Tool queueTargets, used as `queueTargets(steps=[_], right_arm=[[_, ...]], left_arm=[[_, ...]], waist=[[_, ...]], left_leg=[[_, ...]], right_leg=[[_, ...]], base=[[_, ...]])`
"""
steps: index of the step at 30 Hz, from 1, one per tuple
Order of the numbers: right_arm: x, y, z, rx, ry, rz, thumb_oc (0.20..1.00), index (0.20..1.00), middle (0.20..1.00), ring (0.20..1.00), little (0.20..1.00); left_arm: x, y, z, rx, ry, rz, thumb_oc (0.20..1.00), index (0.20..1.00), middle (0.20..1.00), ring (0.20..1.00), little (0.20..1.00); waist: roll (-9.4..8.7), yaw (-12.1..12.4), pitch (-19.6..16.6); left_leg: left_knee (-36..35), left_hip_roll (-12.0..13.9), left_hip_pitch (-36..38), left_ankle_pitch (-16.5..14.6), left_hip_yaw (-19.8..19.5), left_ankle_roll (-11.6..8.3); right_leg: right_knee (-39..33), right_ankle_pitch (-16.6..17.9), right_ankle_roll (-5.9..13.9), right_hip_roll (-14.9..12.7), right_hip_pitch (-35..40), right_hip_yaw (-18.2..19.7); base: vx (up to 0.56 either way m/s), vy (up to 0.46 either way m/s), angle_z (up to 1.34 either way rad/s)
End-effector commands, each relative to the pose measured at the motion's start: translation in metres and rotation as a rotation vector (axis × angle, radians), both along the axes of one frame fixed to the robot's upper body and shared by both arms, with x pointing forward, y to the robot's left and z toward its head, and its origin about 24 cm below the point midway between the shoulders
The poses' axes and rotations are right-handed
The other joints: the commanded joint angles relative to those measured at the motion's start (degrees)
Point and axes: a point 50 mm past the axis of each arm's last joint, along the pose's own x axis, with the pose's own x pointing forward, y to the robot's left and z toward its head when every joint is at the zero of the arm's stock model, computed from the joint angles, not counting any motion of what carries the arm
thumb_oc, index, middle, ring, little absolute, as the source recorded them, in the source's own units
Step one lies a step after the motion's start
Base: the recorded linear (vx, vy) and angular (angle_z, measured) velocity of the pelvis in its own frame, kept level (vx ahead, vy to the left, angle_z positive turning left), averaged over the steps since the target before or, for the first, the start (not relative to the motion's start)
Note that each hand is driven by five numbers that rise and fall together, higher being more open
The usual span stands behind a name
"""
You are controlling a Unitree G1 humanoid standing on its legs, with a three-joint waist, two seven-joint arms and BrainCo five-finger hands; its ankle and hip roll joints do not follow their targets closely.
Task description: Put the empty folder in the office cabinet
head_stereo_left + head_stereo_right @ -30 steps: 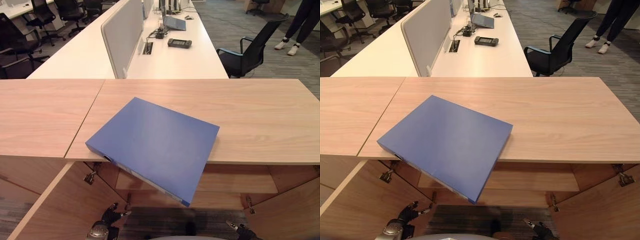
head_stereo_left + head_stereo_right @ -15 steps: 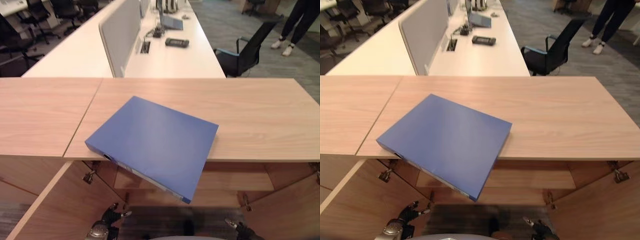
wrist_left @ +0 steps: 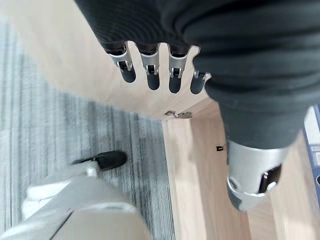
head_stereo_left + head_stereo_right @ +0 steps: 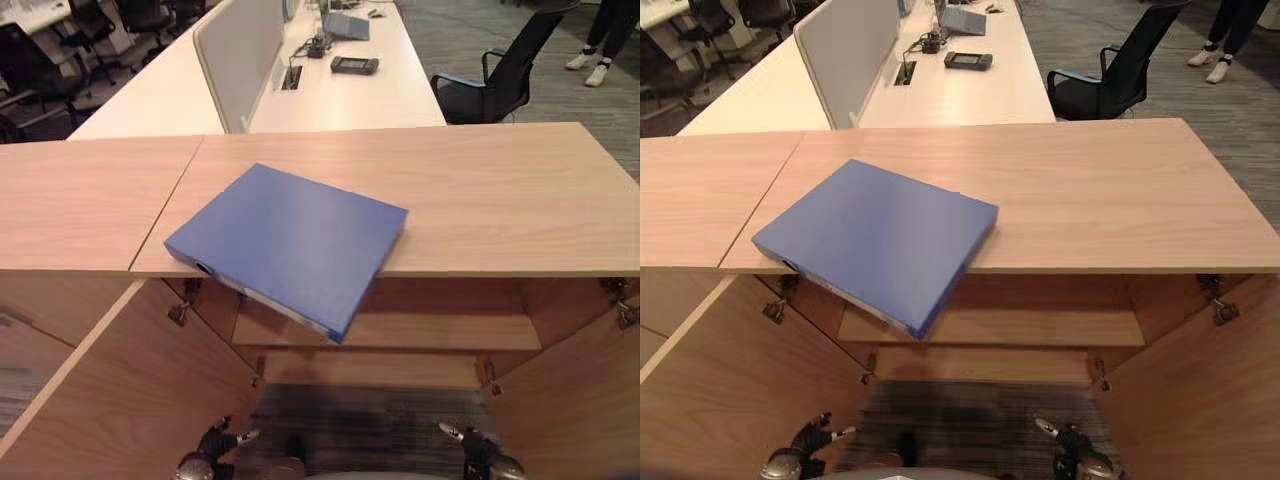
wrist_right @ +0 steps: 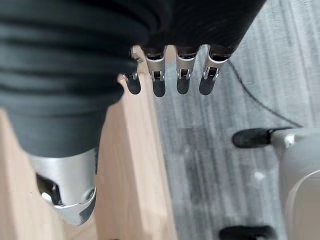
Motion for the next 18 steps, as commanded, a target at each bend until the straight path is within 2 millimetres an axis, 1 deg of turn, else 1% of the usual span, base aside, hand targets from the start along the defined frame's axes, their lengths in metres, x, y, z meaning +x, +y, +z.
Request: queueTargets(steps=[1, 2, 3, 4, 5, 7, 9, 11, 13, 14, 15, 18], right_arm=[[0.02, -0.007, 0.007, -0.04, -0.052, 0.021, 1.0, 1.0, 1.0, 1.0, 1.0], [0.015, -0.014, 0.008, -0.058, -0.043, 0.0, 1.0, 1.0, 1.0, 1.0, 1.0], [0.015, -0.017, 0.009, -0.066, -0.043, -0.01, 1.0, 1.0, 1.0, 1.0, 1.0], [0.014, -0.019, 0.01, -0.071, -0.042, -0.021, 1.0, 1.0, 1.0, 1.0, 1.0], [0.016, -0.022, 0.011, -0.079, -0.049, -0.03, 1.0, 1.0, 1.0, 1.0, 1.0], [0.016, -0.026, 0.013, -0.086, -0.051, -0.036, 1.0, 1.0, 1.0, 1.0, 1.0], [0.011, -0.028, 0.012, -0.091, -0.036, -0.039, 1.0, 1.0, 1.0, 1.0, 1.0], [0.009, -0.029, 0.012, -0.092, -0.029, -0.037, 1.0, 1.0, 1.0, 1.0, 1.0], [0.007, -0.03, 0.012, -0.091, -0.022, -0.043, 1.0, 1.0, 1.0, 1.0, 1.0], [0.007, -0.03, 0.012, -0.09, -0.025, -0.045, 1.0, 1.0, 1.0, 1.0, 1.0], [0.004, -0.028, 0.01, -0.073, -0.022, -0.064, 1.0, 1.0, 1.0, 1.0, 1.0], [-0.003, -0.019, 0.005, -0.046, -0.003, -0.079, 1.0, 1.0, 1.0, 1.0, 1.0]], left_arm=[[0.039, 0.013, 0.015, 0.037, -0.114, 0.016, 1.0, 1.0, 1.0, 1.0, 1.0], [0.038, 0.009, 0.014, 0.028, -0.108, 0.008, 1.0, 1.0, 1.0, 1.0, 1.0], [0.039, 0.007, 0.014, 0.022, -0.114, 0.01, 1.0, 1.0, 1.0, 1.0, 1.0], [0.041, 0.005, 0.014, 0.016, -0.121, 0.014, 1.0, 1.0, 1.0, 1.0, 1.0], [0.044, 0.003, 0.015, 0.011, -0.133, 0.019, 1.0, 1.0, 1.0, 1.0, 1.0], [0.045, 0.002, 0.015, 0.003, -0.136, 0.019, 1.0, 1.0, 1.0, 1.0, 1.0], [0.043, 0.0, 0.014, 0.001, -0.129, 0.011, 1.0, 1.0, 1.0, 1.0, 1.0], [0.041, 0.0, 0.013, 0.001, -0.122, 0.002, 1.0, 1.0, 1.0, 1.0, 1.0], [0.039, -0.001, 0.012, -0.002, -0.112, -0.005, 1.0, 1.0, 1.0, 1.0, 1.0], [0.039, -0.001, 0.012, 0.001, -0.109, -0.011, 1.0, 1.0, 1.0, 1.0, 1.0], [0.036, -0.003, 0.01, -0.001, -0.096, -0.02, 1.0, 1.0, 1.0, 1.0, 1.0], [0.033, 0.0, 0.009, 0.015, -0.084, -0.03, 1.0, 1.0, 1.0, 1.0, 1.0]], waist=[[-2.51, -0.18, 3.09], [-1.59, -0.57, 3.77], [-1.29, -0.7, 4.2], [-1.2, -0.85, 4.89], [-1.42, -1.04, 5.63], [-2.11, -1.75, 5.97], [-2.89, -3.01, 5.72], [-3.04, -4.06, 5.15], [-2.78, -5.03, 4.39], [-2.66, -5.65, 3.72], [-1.43, -6.94, 2.0], [-1.42, -6.84, 0.91]], left_leg=[[0.65, -2.06, -5.85, 3.92, -0.31, -1.39], [0.27, -1.15, -6.71, 5.42, -0.8, -2.7], [0.26, -0.89, -7.24, 5.88, -0.83, -3.17], [0.57, -0.79, -7.96, 6.24, -1.0, -3.63], [1.67, -1.04, -8.57, 5.95, -1.46, -3.83], [5.16, -1.67, -8.43, 3.44, -2.15, -3.13], [9.54, -1.7, -6.83, -0.76, -2.22, -2.69], [12.16, -0.95, -3.71, -3.14, -1.34, -2.76], [12.75, -0.52, 0.83, -4.88, -1.39, -3.03], [12.36, -0.69, 2.83, -5.71, -1.74, -3.14], [6.52, -0.84, 6.46, -8.48, -0.6, -2.67], [2.0, -2.08, 7.96, -8.36, -1.23, -2.06]], right_leg=[[0.87, -3.9, 2.25, -2.56, 4.64, -0.92], [0.39, -4.4, 1.89, -1.38, 4.64, -1.66], [0.39, -4.48, 1.86, -1.21, 4.56, -2.05], [0.39, -4.28, 1.73, -1.27, 4.44, -2.36], [0.39, -3.67, 1.53, -1.55, 4.09, -2.62], [0.39, -2.1, 1.45, -2.19, 2.56, -3.16], [0.39, -0.99, 1.21, -3.23, 1.13, -4.37], [0.71, -0.55, 0.84, -3.29, -0.18, -5.33], [1.09, -0.16, 0.75, -3.04, -1.17, -6.28], [1.23, 0.37, 0.89, -3.03, -2.18, -6.79], [1.26, 0.63, 1.54, -2.22, -2.88, -7.76], [1.37, 1.3, 1.98, -2.3, -2.7, -7.43]], base=[[-0.2, -0.217, 0.24], [-0.21, -0.187, 0.25], [-0.23, -0.162, 0.36], [-0.21, -0.1, 0.34], [-0.23, -0.091, 0.24], [-0.26, -0.083, 0.08], [-0.23, -0.055, 0.07], [-0.17, -0.019, 0.43], [-0.11, 0.025, 0.43], [-0.07, 0.079, 0.25], [-0.04, 0.104, 0.1], [0.02, 0.125, 0.45]])
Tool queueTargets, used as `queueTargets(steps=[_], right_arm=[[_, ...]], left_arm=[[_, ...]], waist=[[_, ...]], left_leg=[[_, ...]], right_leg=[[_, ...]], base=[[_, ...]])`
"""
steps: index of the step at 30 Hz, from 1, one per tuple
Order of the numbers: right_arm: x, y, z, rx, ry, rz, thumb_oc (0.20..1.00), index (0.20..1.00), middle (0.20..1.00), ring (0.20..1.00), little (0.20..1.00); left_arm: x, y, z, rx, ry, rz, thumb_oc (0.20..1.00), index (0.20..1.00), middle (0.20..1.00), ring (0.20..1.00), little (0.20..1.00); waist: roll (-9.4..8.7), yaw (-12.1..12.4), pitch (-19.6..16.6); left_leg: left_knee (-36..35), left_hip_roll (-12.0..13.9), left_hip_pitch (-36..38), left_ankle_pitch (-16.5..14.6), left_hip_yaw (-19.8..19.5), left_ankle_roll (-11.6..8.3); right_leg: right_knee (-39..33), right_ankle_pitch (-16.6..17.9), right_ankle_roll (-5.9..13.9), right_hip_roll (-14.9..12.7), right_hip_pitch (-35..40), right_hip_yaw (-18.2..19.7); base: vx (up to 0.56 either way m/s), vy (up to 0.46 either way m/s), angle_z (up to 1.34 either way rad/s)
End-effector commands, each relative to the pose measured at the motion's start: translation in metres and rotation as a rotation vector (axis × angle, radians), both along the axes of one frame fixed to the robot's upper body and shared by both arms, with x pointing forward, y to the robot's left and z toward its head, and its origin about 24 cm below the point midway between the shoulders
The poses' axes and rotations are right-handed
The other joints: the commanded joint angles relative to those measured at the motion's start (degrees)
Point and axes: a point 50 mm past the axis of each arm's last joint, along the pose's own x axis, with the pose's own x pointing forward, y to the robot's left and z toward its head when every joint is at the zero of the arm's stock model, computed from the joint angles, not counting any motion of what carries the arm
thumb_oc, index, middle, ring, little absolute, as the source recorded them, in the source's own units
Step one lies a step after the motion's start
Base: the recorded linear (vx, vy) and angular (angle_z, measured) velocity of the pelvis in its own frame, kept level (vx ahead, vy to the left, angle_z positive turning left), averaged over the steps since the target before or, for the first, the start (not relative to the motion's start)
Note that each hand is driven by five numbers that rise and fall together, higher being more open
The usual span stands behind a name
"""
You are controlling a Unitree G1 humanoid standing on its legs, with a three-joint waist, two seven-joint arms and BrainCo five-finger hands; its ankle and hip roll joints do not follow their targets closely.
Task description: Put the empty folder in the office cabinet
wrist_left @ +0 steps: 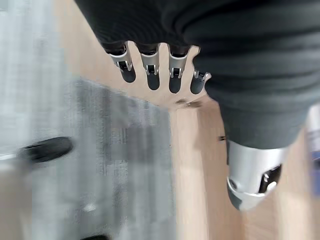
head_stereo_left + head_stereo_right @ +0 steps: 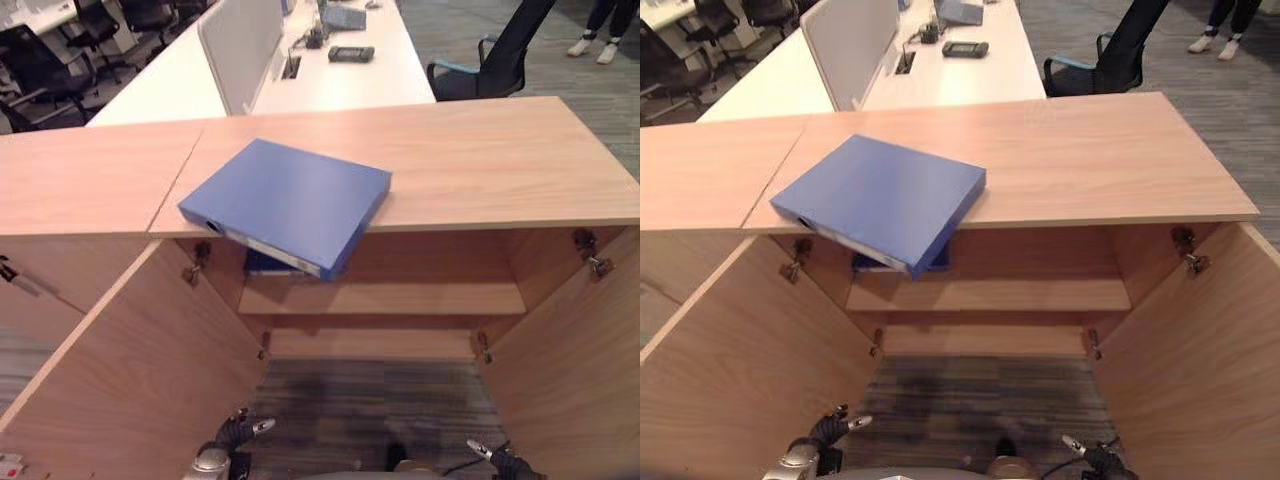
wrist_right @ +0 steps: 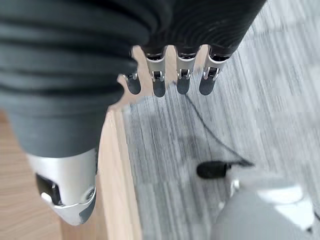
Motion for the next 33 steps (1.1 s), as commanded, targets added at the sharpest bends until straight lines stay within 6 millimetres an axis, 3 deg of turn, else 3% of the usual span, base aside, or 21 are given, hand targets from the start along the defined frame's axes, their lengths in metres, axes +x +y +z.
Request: queueTargets(steps=[1, 12, 17, 19, 20, 21, 22, 23, 25, 26, 29, 30, 33], right_arm=[[0.012, 0.004, 0.0, 0.009, -0.025, 0.018, 1.0, 1.0, 1.0, 1.0, 1.0], [0.014, 0.015, -0.003, 0.028, -0.003, 0.075, 1.0, 1.0, 1.0, 1.0, 1.0], [0.016, 0.016, -0.003, 0.027, -0.007, 0.097, 1.0, 1.0, 1.0, 1.0, 1.0], [0.019, 0.018, -0.003, 0.018, -0.022, 0.098, 1.0, 1.0, 1.0, 1.0, 1.0], [0.021, 0.021, -0.002, 0.008, -0.05, 0.088, 1.0, 1.0, 1.0, 1.0, 1.0], [0.02, 0.023, -0.003, 0.007, -0.058, 0.079, 1.0, 1.0, 1.0, 1.0, 1.0], [0.018, 0.024, -0.003, 0.009, -0.057, 0.078, 1.0, 1.0, 1.0, 1.0, 1.0], [0.012, 0.025, -0.005, 0.007, -0.042, 0.081, 1.0, 1.0, 1.0, 1.0, 1.0], [0.006, 0.028, -0.007, 0.012, -0.02, 0.083, 1.0, 1.0, 1.0, 1.0, 1.0], [0.001, 0.031, -0.009, 0.022, -0.006, 0.083, 1.0, 1.0, 1.0, 1.0, 1.0], [-0.005, 0.035, -0.011, 0.04, 0.01, 0.076, 1.0, 1.0, 1.0, 1.0, 1.0], [-0.008, 0.038, -0.013, 0.052, 0.021, 0.084, 1.0, 1.0, 1.0, 1.0, 1.0], [-0.008, 0.038, -0.013, 0.052, 0.025, 0.091, 1.0, 1.0, 1.0, 1.0, 1.0]], left_arm=[[0.0, 0.019, 0.004, 0.067, -0.007, -0.012, 1.0, 1.0, 1.0, 1.0, 1.0], [-0.003, 0.026, 0.004, 0.086, 0.005, -0.013, 1.0, 1.0, 1.0, 1.0, 1.0], [0.03, 0.027, 0.024, 0.143, -0.148, -0.086, 1.0, 1.0, 1.0, 1.0, 1.0], [0.065, 0.025, 0.057, 0.25, -0.347, -0.205, 1.0, 1.0, 1.0, 1.0, 1.0], [0.085, 0.026, 0.095, 0.362, -0.547, -0.275, 1.0, 1.0, 1.0, 1.0, 1.0], [0.091, 0.026, 0.115, 0.421, -0.649, -0.309, 1.0, 1.0, 1.0, 1.0, 1.0], [0.09, 0.028, 0.124, 0.46, -0.686, -0.328, 1.0, 1.0, 1.0, 1.0, 1.0], [0.094, 0.033, 0.152, 0.583, -0.822, -0.355, 1.0, 1.0, 1.0, 1.0, 1.0], [0.097, 0.037, 0.175, 0.693, -0.926, -0.358, 1.0, 1.0, 1.0, 1.0, 1.0], [0.099, 0.04, 0.196, 0.803, -1.008, -0.372, 1.0, 1.0, 1.0, 1.0, 1.0], [0.102, 0.045, 0.23, 0.947, -1.146, -0.364, 1.0, 1.0, 1.0, 1.0, 1.0], [0.108, 0.038, 0.261, 1.042, -1.297, -0.375, 1.0, 1.0, 1.0, 1.0, 1.0], [0.111, 0.031, 0.271, 1.061, -1.346, -0.41, 1.0, 1.0, 1.0, 1.0, 1.0]], waist=[[-1.69, 2.23, -0.46], [-3.17, 3.34, -1.36], [-3.91, 4.01, -1.65], [-4.24, 4.52, -1.54], [-4.71, 5.08, -1.31], [-4.93, 5.43, -1.19], [-5.13, 5.51, -1.26], [-5.33, 5.79, -1.32], [-5.38, 5.99, -1.46], [-5.45, 6.13, -1.59], [-5.54, 6.25, -1.71], [-5.43, 5.96, -1.75], [-5.31, 5.74, -1.83]], left_leg=[[1.53, -0.87, -1.9, 0.54, -2.52, -0.61], [0.28, -3.05, -1.86, -0.31, -2.79, 0.91], [0.28, -3.45, -1.19, -0.76, -3.38, 1.42], [0.28, -3.42, -1.25, -0.79, -3.76, 1.47], [0.28, -3.42, -1.86, -0.08, -4.0, 1.43], [0.28, -3.36, -1.99, -0.08, -4.18, 1.41], [0.28, -3.29, -2.0, -0.1, -4.16, 1.36], [0.28, -3.15, -1.99, -0.24, -4.07, 1.22], [0.28, -3.04, -1.78, -0.42, -3.93, 1.1], [0.28, -2.88, -1.49, -0.62, -3.78, 0.95], [0.28, -2.69, -1.3, -0.7, -3.55, 0.66], [0.28, -2.56, -1.16, -0.64, -3.39, 0.49], [0.28, -2.43, -1.06, -0.63, -3.29, 0.4]], right_leg=[[1.07, -5.73, 1.85, 0.43, 1.57, 1.9], [1.08, -4.61, 3.44, -1.26, 1.82, 2.3], [1.33, -4.89, 3.72, -1.9, 2.81, 2.47], [1.44, -4.95, 3.88, -2.0, 2.91, 2.31], [1.7, -4.55, 4.0, -2.13, 2.42, 1.95], [1.65, -4.57, 4.08, -2.1, 2.42, 1.81], [1.59, -4.61, 4.14, -2.13, 2.47, 1.77], [1.44, -4.67, 4.28, -2.13, 2.55, 1.72], [1.24, -4.74, 4.34, -2.09, 2.8, 1.68], [1.14, -4.82, 4.41, -2.02, 3.09, 1.63], [1.04, -4.87, 4.49, -1.95, 3.34, 1.37], [0.94, -4.92, 4.55, -1.73, 3.41, 1.27], [0.88, -4.98, 4.54, -1.65, 3.51, 1.29]], base=[[0.02, 0.161, -0.02], [0.01, 0.078, -0.05], [0.05, 0.041, 0.04], [-0.01, -0.018, 0.01], [-0.04, -0.052, 0.05], [-0.04, -0.053, 0.09], [0.0, -0.046, 0.08], [0.01, -0.032, 0.05], [0.02, -0.031, -0.01], [0.03, -0.039, -0.03], [0.02, -0.055, -0.03], [0.01, -0.054, -0.04], [0.0, -0.018, -0.01]])
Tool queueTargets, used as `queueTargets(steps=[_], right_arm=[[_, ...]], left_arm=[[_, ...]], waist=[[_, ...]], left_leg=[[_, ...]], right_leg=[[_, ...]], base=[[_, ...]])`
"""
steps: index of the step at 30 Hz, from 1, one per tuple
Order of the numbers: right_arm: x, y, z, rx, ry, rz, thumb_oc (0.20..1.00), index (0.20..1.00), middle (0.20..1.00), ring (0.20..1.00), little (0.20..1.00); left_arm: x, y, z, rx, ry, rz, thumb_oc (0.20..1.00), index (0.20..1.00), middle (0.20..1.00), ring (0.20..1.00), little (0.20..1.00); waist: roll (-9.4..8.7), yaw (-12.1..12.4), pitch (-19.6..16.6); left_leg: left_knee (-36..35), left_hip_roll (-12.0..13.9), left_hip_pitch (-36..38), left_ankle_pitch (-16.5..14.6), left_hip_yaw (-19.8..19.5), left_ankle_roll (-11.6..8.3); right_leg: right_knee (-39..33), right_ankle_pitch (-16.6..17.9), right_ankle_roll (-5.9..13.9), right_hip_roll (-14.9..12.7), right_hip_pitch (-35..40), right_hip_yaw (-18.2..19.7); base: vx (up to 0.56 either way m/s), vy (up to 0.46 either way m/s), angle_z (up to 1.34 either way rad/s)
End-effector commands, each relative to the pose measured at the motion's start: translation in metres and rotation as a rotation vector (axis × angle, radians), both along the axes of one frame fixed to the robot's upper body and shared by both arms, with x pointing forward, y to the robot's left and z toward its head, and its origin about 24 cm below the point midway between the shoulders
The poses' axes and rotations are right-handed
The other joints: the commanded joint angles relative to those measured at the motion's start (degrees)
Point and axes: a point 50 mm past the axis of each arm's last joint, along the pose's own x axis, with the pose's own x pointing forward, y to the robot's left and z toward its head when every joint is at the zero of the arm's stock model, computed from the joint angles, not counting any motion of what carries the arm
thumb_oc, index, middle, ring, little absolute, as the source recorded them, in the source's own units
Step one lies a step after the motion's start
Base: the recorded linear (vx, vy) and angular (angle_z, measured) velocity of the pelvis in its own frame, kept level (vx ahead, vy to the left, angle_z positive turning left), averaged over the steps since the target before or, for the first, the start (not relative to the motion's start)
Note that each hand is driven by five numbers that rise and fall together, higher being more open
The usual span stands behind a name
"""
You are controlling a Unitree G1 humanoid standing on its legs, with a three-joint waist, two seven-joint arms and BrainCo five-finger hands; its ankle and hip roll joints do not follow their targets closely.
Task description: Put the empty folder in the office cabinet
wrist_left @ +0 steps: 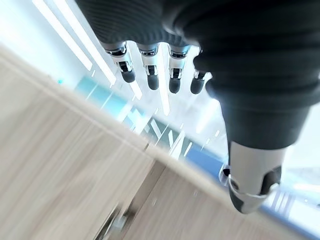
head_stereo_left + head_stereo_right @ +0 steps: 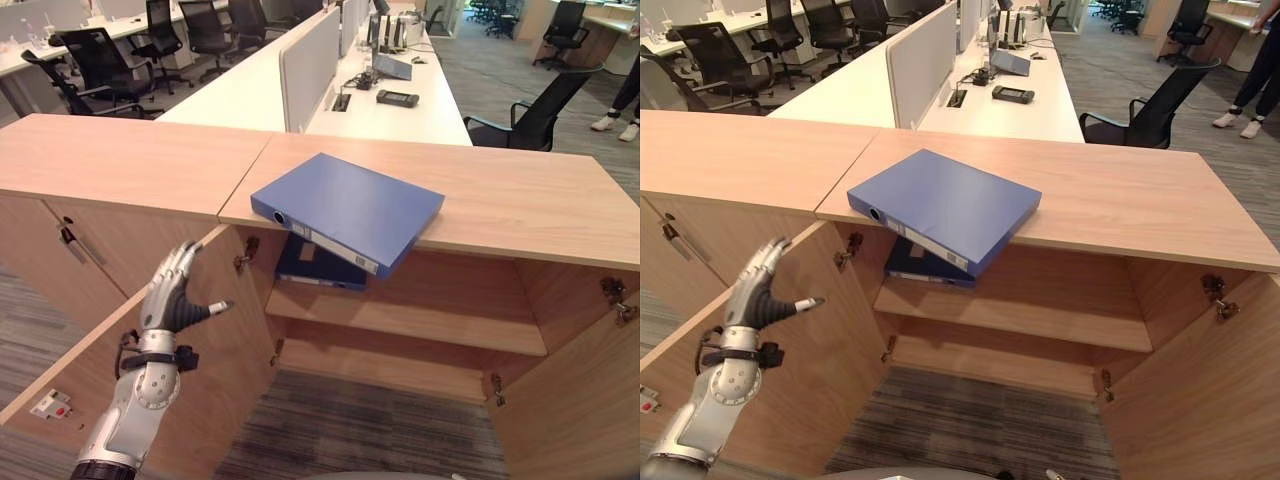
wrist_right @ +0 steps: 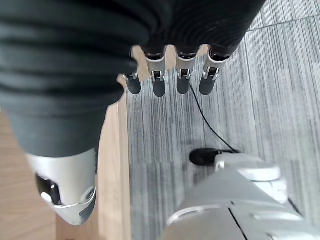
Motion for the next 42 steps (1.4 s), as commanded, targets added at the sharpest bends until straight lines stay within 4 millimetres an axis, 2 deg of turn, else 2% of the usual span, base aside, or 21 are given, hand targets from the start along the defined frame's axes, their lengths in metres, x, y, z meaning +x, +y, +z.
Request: queueTargets(steps=[1, 5, 12, 17, 19, 24, 31, 42], right_arm=[[0.03, 0.006, 0.001, 0.005, -0.061, 0.041, 1.0, 1.0, 1.0, 1.0, 1.0], [0.03, 0.004, 0.002, -0.001, -0.056, 0.064, 1.0, 1.0, 1.0, 1.0, 1.0], [0.031, 0.0, 0.003, -0.018, -0.046, 0.087, 1.0, 1.0, 1.0, 1.0, 1.0], [0.03, -0.003, 0.003, -0.029, -0.038, 0.086, 1.0, 1.0, 1.0, 1.0, 1.0], [0.035, -0.011, 0.007, -0.06, -0.061, 0.07, 1.0, 1.0, 1.0, 1.0, 1.0], [0.047, -0.023, 0.013, -0.102, -0.1, 0.064, 1.0, 1.0, 1.0, 1.0, 1.0], [0.054, -0.033, 0.019, -0.14, -0.121, 0.057, 1.0, 1.0, 1.0, 1.0, 1.0], [0.047, -0.029, 0.015, -0.117, -0.091, 0.042, 1.0, 1.0, 1.0, 1.0, 1.0]], left_arm=[[0.019, -0.013, 0.036, 0.105, -0.171, -0.084, 1.0, 1.0, 1.0, 1.0, 1.0], [0.031, -0.019, 0.05, 0.233, -0.207, -0.125, 1.0, 1.0, 1.0, 1.0, 1.0], [0.05, -0.027, 0.063, 0.373, -0.243, -0.147, 1.0, 1.0, 1.0, 1.0, 1.0], [0.061, -0.036, 0.065, 0.446, -0.24, -0.175, 1.0, 1.0, 1.0, 1.0, 1.0], [0.075, -0.046, 0.068, 0.517, -0.24, -0.195, 1.0, 1.0, 1.0, 1.0, 1.0], [0.086, -0.053, 0.067, 0.565, -0.227, -0.209, 1.0, 1.0, 1.0, 1.0, 1.0], [0.094, -0.058, 0.067, 0.606, -0.22, -0.211, 1.0, 1.0, 1.0, 1.0, 1.0], [0.098, -0.072, 0.056, 0.623, -0.167, -0.26, 1.0, 1.0, 1.0, 1.0, 1.0]], waist=[[-0.42, -1.06, 1.79], [0.1, -1.93, 1.75], [0.89, -3.16, 1.93], [1.26, -3.71, 1.53], [1.56, -4.45, 1.13], [1.61, -4.81, 0.78], [1.43, -4.99, 0.74], [1.59, -5.66, 0.82]], left_leg=[[0.75, 0.18, -1.28, -0.93, -3.53, -1.46], [0.75, 0.36, -1.13, -0.9, -3.24, -1.64], [0.75, 0.71, -0.92, -0.73, -3.13, -1.7], [0.75, 0.73, -0.65, -0.82, -3.08, -1.7], [0.75, 0.69, -0.23, -1.08, -2.99, -1.68], [0.75, 0.76, 0.21, -1.36, -2.97, -1.7], [0.75, 0.7, 0.53, -1.54, -2.7, -1.64], [0.75, 0.72, 1.17, -1.91, -2.13, -1.47]], right_leg=[[1.17, -6.3, 2.5, 0.58, 3.74, -0.62], [1.33, -6.51, 2.49, 0.85, 3.78, -0.53], [2.67, -7.29, 2.4, 1.25, 3.23, -0.16], [2.87, -7.71, 2.35, 1.42, 3.43, -0.28], [2.67, -7.95, 2.39, 1.57, 3.92, -0.17], [2.58, -8.1, 2.45, 1.55, 4.35, -0.07], [2.26, -8.0, 2.56, 1.67, 4.62, 0.01], [2.2, -8.01, 2.51, 1.8, 4.69, 0.76]], base=[[0.03, -0.019, -0.02], [0.03, -0.013, -0.01], [0.0, 0.0, 0.0], [0.03, 0.002, 0.0], [0.07, 0.011, 0.0], [0.03, 0.01, -0.03], [0.0, 0.0, 0.0], [0.0, 0.0, 0.0]])
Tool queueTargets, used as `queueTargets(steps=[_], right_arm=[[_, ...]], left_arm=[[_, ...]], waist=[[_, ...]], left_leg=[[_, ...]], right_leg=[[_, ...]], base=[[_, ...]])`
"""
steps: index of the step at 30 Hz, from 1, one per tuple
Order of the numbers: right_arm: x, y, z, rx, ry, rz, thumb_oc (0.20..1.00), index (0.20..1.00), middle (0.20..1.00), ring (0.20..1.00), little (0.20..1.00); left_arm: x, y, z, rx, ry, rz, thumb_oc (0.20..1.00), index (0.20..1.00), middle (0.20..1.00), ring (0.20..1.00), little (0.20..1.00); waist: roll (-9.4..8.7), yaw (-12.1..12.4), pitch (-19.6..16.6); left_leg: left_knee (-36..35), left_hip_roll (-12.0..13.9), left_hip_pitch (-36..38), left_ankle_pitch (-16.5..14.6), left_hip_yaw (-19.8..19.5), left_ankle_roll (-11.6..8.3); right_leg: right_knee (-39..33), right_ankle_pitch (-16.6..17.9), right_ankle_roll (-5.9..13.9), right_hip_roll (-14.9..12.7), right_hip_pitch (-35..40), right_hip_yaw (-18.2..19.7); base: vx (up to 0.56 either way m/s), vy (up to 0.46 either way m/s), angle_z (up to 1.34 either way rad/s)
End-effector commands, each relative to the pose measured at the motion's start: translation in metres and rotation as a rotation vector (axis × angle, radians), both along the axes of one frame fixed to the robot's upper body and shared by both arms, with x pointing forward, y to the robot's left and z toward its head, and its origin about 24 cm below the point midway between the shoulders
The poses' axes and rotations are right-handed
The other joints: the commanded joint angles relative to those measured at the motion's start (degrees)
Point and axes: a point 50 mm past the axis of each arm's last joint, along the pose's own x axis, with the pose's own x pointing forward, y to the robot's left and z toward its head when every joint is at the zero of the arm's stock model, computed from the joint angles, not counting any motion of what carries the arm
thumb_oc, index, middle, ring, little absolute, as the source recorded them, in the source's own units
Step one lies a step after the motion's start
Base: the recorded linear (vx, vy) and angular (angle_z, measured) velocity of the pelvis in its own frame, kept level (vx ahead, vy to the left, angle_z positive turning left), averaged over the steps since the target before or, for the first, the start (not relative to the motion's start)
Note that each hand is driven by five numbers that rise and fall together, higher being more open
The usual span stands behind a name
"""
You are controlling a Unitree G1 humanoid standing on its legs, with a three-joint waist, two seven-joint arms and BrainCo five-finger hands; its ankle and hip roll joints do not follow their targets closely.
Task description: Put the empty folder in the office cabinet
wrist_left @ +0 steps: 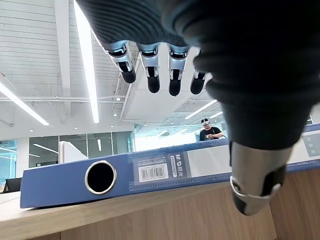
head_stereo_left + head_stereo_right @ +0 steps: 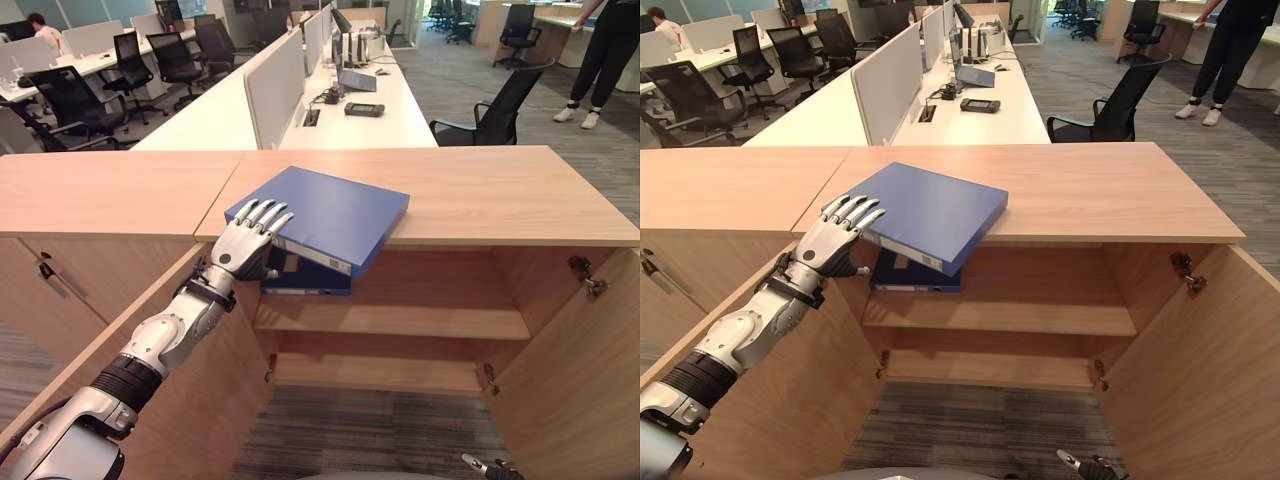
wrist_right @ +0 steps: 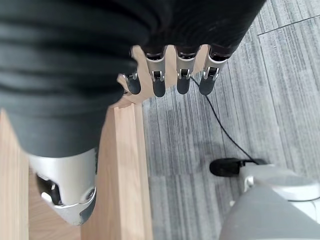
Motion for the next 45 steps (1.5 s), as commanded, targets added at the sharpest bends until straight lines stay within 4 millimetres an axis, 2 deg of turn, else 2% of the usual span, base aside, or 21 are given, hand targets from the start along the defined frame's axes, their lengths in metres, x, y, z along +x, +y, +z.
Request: queueTargets(steps=[1, 5, 26, 45], right_arm=[[0.02, -0.002, 0.004, -0.02, -0.037, 0.017, 1.0, 1.0, 1.0, 1.0, 1.0], [0.017, -0.002, 0.003, -0.018, -0.036, 0.004, 1.0, 1.0, 1.0, 1.0, 1.0], [0.004, -0.001, -0.001, -0.013, 0.011, -0.031, 1.0, 1.0, 1.0, 1.0, 1.0], [-0.003, -0.003, -0.001, -0.01, 0.007, -0.092, 1.0, 1.0, 1.0, 1.0, 1.0]], left_arm=[[0.026, -0.007, 0.045, 0.034, -0.146, -0.007, 1.0, 1.0, 1.0, 1.0, 1.0], [0.028, -0.013, 0.041, 0.035, -0.129, -0.017, 1.0, 1.0, 1.0, 1.0, 1.0], [0.039, -0.042, 0.048, 0.001, -0.135, -0.077, 1.0, 1.0, 1.0, 1.0, 1.0], [0.046, -0.042, 0.03, 0.026, -0.07, -0.037, 1.0, 1.0, 1.0, 1.0, 1.0]], waist=[[-0.74, -0.67, 2.55], [-0.47, -1.22, 2.57], [0.02, -3.12, 2.82], [0.0, -4.29, 2.65]], left_leg=[[0.82, 0.35, 0.24, -2.05, -2.95, -1.14], [0.82, 0.31, 0.65, -2.24, -2.54, -1.08], [0.82, 0.27, 1.01, -2.22, -1.1, -1.14], [0.82, 0.42, 1.98, -2.64, 0.09, -1.07]], right_leg=[[2.19, -8.17, 2.78, 1.15, 4.5, -0.11], [2.17, -8.22, 2.84, 1.12, 4.61, 0.15], [2.16, -8.09, 2.81, 1.12, 4.33, 1.21], [2.7, -8.56, 2.73, 1.38, 4.41, 2.12]], base=[[0.01, 0.011, -0.04], [0.01, 0.011, -0.05], [0.0, 0.0, -0.01], [0.01, 0.001, -0.04]])
